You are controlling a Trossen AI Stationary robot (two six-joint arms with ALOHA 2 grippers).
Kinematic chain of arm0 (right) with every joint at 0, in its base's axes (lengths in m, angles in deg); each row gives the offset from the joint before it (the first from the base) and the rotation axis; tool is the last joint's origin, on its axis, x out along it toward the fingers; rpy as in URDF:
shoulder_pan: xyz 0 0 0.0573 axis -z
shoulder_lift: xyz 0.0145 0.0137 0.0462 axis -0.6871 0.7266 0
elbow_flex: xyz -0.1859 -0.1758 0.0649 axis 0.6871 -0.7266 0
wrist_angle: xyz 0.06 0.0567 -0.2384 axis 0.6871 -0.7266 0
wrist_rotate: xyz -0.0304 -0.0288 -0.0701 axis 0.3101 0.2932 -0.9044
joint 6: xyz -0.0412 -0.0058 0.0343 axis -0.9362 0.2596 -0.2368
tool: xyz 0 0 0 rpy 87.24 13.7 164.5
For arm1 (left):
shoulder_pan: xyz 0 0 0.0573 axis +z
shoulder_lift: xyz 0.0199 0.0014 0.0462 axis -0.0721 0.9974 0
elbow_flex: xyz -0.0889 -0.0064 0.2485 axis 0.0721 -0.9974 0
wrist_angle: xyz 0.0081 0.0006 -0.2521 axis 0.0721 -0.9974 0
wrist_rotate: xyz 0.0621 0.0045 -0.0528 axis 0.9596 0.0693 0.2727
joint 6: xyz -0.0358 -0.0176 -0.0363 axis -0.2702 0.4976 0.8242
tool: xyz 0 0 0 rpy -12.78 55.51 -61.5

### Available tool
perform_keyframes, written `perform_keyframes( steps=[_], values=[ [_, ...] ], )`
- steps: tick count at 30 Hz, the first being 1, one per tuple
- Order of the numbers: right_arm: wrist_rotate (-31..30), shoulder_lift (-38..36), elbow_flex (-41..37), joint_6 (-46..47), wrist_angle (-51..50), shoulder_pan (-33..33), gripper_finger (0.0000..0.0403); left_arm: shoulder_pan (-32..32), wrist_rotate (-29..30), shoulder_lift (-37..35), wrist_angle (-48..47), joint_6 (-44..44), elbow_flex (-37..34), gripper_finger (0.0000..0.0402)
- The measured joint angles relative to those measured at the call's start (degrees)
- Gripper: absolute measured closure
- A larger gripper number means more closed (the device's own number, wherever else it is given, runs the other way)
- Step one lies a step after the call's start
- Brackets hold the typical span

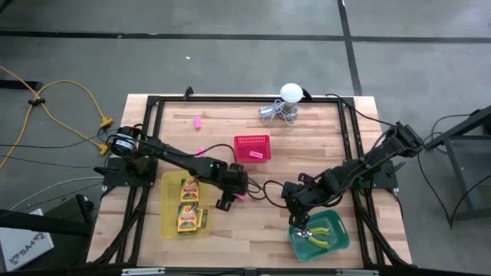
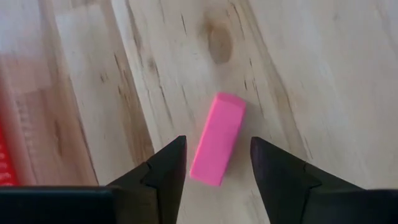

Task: Pick & Place School Supplies
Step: Put the pink eraser into the red bin

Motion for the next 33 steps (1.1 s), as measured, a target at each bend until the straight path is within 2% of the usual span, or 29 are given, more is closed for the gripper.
perform_keyframes(
  steps=[8,33],
  values=[
    [-0.15,0.0,0.02,0.0,0.17,0.0,0.0254,-0.11,-0.05,1.59,0.27,-0.34,0.13,0.0181],
    [-0.13,0.0,0.02,0.0,0.48,0.0,0.0254,-0.52,0.36,4.16,-0.18,-1.83,0.14,0.0182]
  ],
)
